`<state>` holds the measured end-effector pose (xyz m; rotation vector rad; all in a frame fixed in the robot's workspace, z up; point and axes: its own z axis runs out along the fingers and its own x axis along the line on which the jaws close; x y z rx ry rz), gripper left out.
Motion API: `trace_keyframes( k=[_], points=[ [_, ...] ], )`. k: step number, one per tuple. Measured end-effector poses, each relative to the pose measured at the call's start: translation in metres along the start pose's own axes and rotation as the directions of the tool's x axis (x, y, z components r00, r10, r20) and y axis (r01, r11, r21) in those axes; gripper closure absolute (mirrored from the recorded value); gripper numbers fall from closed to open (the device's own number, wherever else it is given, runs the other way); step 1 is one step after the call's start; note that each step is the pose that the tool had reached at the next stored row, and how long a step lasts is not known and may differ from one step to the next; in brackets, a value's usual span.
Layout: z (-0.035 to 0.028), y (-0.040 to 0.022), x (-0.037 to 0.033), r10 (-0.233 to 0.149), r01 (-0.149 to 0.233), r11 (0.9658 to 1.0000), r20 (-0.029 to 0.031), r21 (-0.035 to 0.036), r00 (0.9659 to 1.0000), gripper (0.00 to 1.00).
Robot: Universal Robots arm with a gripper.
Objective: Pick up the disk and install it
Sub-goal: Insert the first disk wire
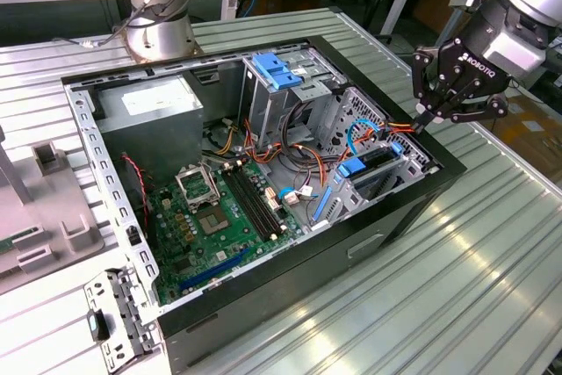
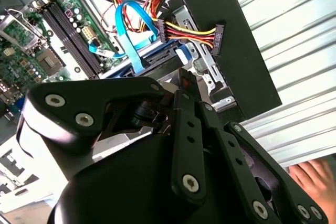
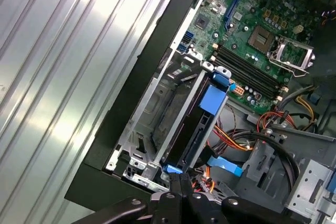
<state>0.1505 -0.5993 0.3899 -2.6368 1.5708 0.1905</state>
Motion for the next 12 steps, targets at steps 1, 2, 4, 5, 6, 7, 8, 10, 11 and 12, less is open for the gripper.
trace_keyframes(
  k=[1,2,4,5,6,7,8,10,11,12],
  points=[
    [0.0000,0.0000,0.0000,-0.005,0.005,1.0000,0.0000,-0.0007,1.0000,0.89],
    [0.0000,0.0000,0.0000,-0.012,0.012,0.9999,0.0000,-0.0017,0.9999,0.89],
    [0.0000,0.0000,0.0000,-0.024,0.024,0.9997,-0.0001,-0.0034,0.9997,0.89],
    [0.0000,0.0000,0.0000,-0.029,0.029,0.9996,-0.0001,-0.0041,0.9996,0.89],
    [0.0000,0.0000,0.0000,-0.035,0.035,0.9994,-0.0001,-0.0050,0.9994,0.89],
    [0.0000,0.0000,0.0000,-0.040,0.040,0.9992,-0.0001,-0.0057,0.9992,0.89],
    [0.0000,0.0000,0.0000,-0.049,0.049,0.9988,-0.0001,-0.0069,0.9988,0.89],
    [0.0000,0.0000,0.0000,-0.062,0.062,0.9980,-0.0001,-0.0088,0.9981,0.89],
    [0.0000,0.0000,0.0000,-0.069,0.069,0.9976,-0.0001,-0.0097,0.9976,0.89],
    [0.0000,0.0000,0.0000,-0.074,0.074,0.9972,-0.0001,-0.0105,0.9972,0.89]
  ],
)
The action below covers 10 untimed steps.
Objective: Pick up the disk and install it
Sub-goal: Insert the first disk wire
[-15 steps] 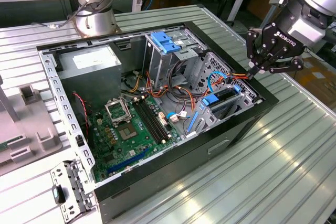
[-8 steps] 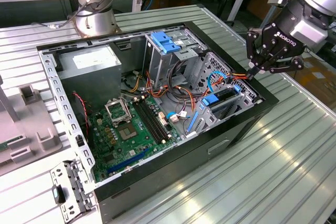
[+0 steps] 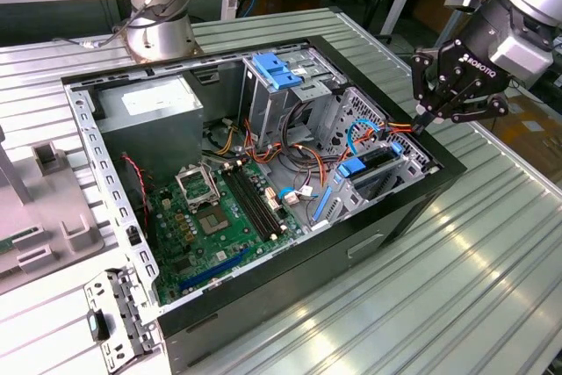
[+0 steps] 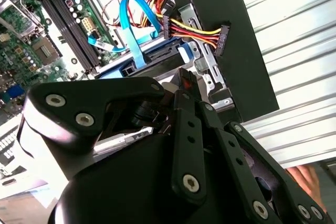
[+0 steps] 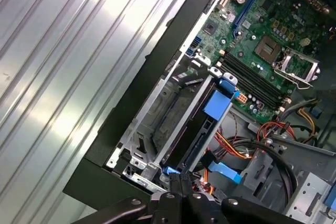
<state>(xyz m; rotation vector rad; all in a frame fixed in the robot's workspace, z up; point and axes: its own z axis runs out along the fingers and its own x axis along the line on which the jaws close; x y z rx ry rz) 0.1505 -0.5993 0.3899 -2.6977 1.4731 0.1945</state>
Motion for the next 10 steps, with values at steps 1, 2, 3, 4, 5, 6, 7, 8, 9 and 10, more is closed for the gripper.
trace_keyframes(
  k=[1,2,3,4,5,6,7,8,9,10],
  points=[
    [0.0000,0.0000,0.0000,-0.005,0.005,1.0000,0.0000,-0.0007,1.0000,0.89],
    [0.0000,0.0000,0.0000,-0.012,0.012,0.9999,0.0000,-0.0017,0.9999,0.89],
    [0.0000,0.0000,0.0000,-0.018,0.018,0.9998,-0.0001,-0.0025,0.9998,0.89],
    [0.0000,0.0000,0.0000,-0.023,0.023,0.9997,-0.0001,-0.0033,0.9997,0.89],
    [0.0000,0.0000,0.0000,-0.029,0.029,0.9996,0.0000,-0.0041,0.9996,0.89],
    [0.0000,0.0000,0.0000,-0.034,0.034,0.9994,-0.0001,-0.0048,0.9994,0.89],
    [0.0000,0.0000,0.0000,-0.039,0.039,0.9992,-0.0001,-0.0056,0.9992,0.89],
    [0.0000,0.0000,0.0000,-0.045,0.045,0.9990,-0.0001,-0.0063,0.9990,0.89],
    [0.0000,0.0000,0.0000,-0.050,0.050,0.9987,-0.0001,-0.0071,0.9987,0.89],
    [0.0000,0.0000,0.0000,-0.061,0.061,0.9981,-0.0001,-0.0087,0.9981,0.89]
  ],
)
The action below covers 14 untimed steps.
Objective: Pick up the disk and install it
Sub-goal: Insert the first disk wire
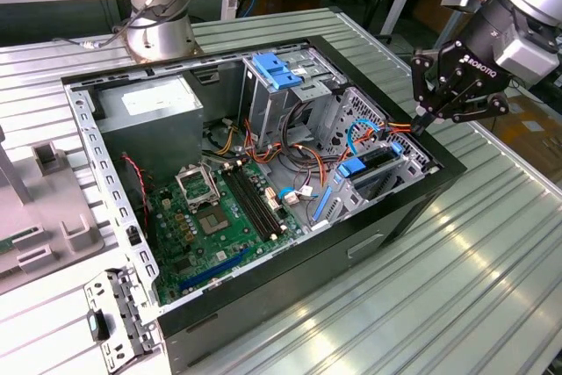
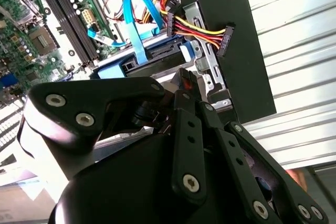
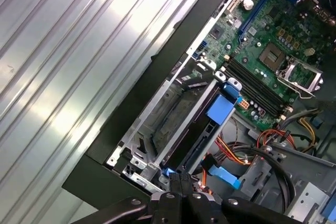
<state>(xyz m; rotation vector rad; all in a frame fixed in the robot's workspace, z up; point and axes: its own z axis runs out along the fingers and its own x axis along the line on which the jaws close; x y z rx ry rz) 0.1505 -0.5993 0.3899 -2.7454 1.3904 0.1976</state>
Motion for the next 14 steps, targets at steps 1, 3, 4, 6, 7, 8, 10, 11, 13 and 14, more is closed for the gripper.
trace_keyframes(
  k=[1,3,4,6,7,8,10,11,13,14],
  points=[
    [0.0000,0.0000,0.0000,-0.010,0.010,0.9999,0.0000,-0.0014,0.9999,0.89],
    [0.0000,0.0000,0.0000,-0.022,0.022,0.9998,-0.0001,-0.0031,0.9998,0.89],
    [0.0000,0.0000,0.0000,-0.030,0.030,0.9995,-0.0001,-0.0043,0.9995,0.89],
    [0.0000,0.0000,0.0000,-0.041,0.041,0.9991,-0.0002,-0.0059,0.9992,0.89],
    [0.0000,0.0000,0.0000,-0.050,0.050,0.9987,-0.0001,-0.0071,0.9987,0.89],
    [0.0000,0.0000,0.0000,-0.060,0.060,0.9982,-0.0001,-0.0085,0.9982,0.89],
    [0.0000,0.0000,0.0000,-0.071,0.071,0.9974,-0.0001,-0.0101,0.9975,0.89],
    [0.0000,0.0000,0.0000,-0.077,0.077,0.9970,-0.0001,-0.0109,0.9970,0.89],
    [0.0000,0.0000,0.0000,-0.093,0.093,0.9956,0.0000,-0.0132,0.9957,0.89],
    [0.0000,0.0000,0.0000,-0.102,0.102,0.9947,0.0001,-0.0144,0.9948,0.89]
  ],
)
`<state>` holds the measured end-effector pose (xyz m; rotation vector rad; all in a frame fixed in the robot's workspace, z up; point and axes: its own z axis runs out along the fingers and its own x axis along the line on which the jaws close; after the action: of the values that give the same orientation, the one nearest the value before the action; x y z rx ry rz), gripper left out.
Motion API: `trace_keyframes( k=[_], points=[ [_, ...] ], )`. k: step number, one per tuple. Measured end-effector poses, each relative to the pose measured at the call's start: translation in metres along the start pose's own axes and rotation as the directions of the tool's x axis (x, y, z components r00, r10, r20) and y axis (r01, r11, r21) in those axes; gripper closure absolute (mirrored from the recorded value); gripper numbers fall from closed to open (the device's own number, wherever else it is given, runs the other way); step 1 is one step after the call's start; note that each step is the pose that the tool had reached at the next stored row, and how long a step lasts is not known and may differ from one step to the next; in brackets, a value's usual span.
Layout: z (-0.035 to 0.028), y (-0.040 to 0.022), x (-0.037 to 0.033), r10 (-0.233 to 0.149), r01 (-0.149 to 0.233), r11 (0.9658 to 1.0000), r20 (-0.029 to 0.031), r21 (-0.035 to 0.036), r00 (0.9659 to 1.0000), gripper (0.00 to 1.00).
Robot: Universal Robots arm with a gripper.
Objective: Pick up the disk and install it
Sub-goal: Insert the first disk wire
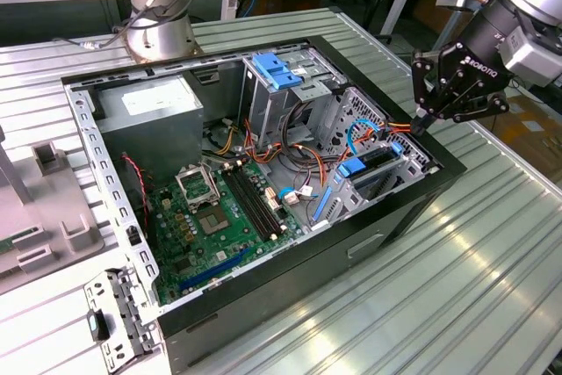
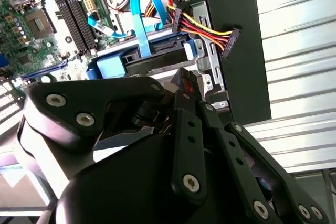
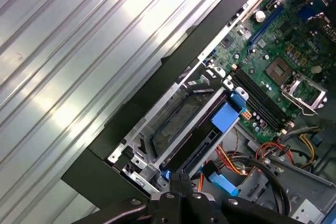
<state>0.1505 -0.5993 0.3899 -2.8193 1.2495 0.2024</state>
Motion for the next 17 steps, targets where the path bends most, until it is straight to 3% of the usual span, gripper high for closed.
trace_keyframes(
  k=[10,13,17],
  points=[
    [0.0000,0.0000,0.0000,-0.065,0.065,0.9978,-0.0001,-0.0093,0.9979,0.89],
    [-0.0001,-0.0005,0.0003,-0.069,0.069,0.9976,-0.0002,-0.0099,0.9976,0.89],
    [-0.0007,-0.0058,0.0052,-0.071,0.071,0.9974,0.0013,-0.0115,0.9975,0.89]
  ],
)
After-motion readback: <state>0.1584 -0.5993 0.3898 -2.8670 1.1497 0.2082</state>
